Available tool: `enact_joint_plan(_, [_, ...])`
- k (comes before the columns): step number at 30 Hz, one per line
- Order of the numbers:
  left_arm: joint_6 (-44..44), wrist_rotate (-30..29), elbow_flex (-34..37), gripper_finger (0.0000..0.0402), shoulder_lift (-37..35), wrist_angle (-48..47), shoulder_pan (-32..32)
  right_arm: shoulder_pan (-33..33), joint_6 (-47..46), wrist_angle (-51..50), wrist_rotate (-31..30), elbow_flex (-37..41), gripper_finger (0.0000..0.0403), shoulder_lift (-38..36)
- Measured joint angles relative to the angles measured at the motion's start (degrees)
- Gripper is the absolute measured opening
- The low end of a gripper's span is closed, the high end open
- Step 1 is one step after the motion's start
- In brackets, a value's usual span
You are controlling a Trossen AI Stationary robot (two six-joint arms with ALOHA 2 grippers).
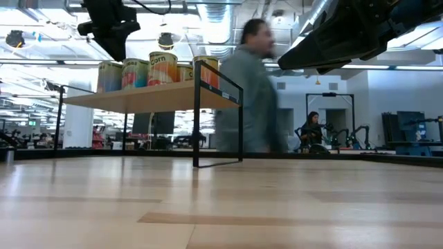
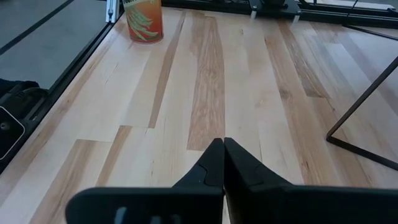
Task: Pick and place cans onto a shelf
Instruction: Align the canned green beans with the other canned green beans on the shelf
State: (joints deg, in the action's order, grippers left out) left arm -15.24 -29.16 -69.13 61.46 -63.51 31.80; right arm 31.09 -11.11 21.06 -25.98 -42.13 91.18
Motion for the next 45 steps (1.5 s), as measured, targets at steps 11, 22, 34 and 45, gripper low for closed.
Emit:
enact_joint_plan(11, [3.72, 0.43, -0.02, 0.0084, -8.70, -0.31, -7.55, 0.01, 0.05, 0.27, -0.51, 0.00, 0.0016, 0.00])
enact_joint_plan(22, [2.78, -0.50, 3.53, 0.0042, -12.96, 1.96, -28.54, 1.45, 5.26, 4.50, -3.29, 1.72, 0.0009, 0.00])
enact_joint_plan(34, [3.47, -3.04, 18.33, 0.0003, -12.73, 21.28, -48.86, 1.46, 7.25, 29.58, -3.91, 15.83, 0.0010, 0.02])
enact_joint_plan(45, [1.69, 5.33, 24.72, 0.0004, -11.66, 36.23, -58.80, 0.75, 1.95, 28.44, -3.87, 16.52, 0.0023, 0.02])
